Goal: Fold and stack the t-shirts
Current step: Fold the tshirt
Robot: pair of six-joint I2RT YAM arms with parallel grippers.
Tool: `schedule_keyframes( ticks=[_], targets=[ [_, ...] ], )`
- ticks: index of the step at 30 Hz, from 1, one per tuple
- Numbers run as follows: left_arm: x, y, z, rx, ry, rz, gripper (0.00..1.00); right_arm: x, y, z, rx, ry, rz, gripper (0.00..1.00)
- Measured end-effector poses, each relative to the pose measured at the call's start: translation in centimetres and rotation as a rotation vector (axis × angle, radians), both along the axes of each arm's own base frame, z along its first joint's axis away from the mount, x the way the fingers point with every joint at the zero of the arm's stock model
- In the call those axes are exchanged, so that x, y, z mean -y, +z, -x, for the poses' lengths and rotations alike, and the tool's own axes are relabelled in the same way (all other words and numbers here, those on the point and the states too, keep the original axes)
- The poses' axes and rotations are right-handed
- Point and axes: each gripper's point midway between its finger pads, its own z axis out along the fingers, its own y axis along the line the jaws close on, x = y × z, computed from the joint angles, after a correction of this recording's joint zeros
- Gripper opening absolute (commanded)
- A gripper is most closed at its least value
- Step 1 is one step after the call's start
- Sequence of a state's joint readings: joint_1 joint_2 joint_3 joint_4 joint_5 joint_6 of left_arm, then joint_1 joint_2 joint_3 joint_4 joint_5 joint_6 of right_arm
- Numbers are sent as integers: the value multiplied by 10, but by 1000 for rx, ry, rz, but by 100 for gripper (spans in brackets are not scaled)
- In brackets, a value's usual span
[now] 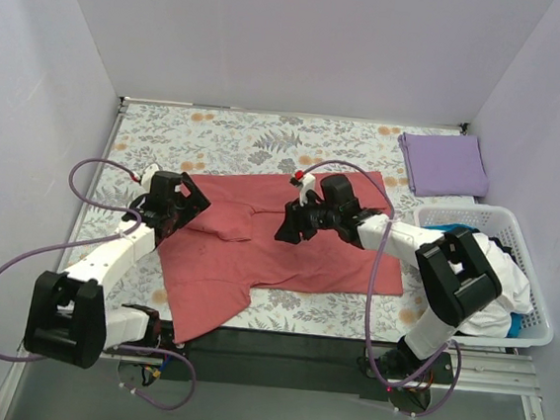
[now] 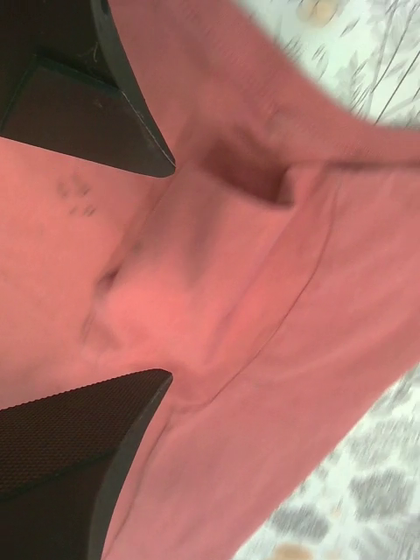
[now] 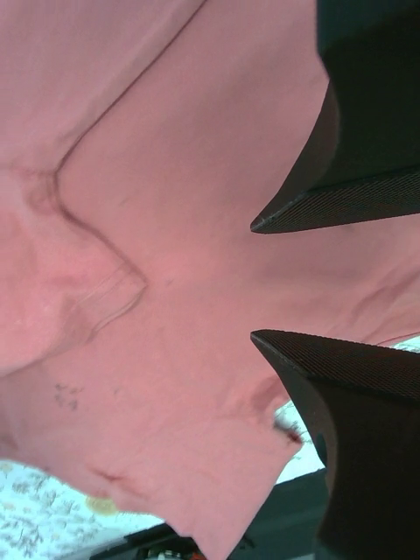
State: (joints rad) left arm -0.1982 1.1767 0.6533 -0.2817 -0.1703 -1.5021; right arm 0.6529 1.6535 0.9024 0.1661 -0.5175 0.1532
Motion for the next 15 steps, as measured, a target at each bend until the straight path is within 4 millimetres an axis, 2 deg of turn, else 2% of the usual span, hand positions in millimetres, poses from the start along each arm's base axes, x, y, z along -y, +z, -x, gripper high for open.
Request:
schedule_keyframes(
  ticks=[3,6,10,15],
  targets=[
    [-20,-24,-4,-63,8,-53,92,-19,-4,4,-31,33,-22,54],
    [-26,-40,-1,-112,-14,-97,93,-27,-8,14,-62,60,-31,54],
    [-27,-39,-7,-88,-54,-129,93,-31,-8,20,-80,83,-43,54],
    [-17,-35,-16,-32,-119,-114,91,-34,-6,21,-85,90,-60,54]
  ],
)
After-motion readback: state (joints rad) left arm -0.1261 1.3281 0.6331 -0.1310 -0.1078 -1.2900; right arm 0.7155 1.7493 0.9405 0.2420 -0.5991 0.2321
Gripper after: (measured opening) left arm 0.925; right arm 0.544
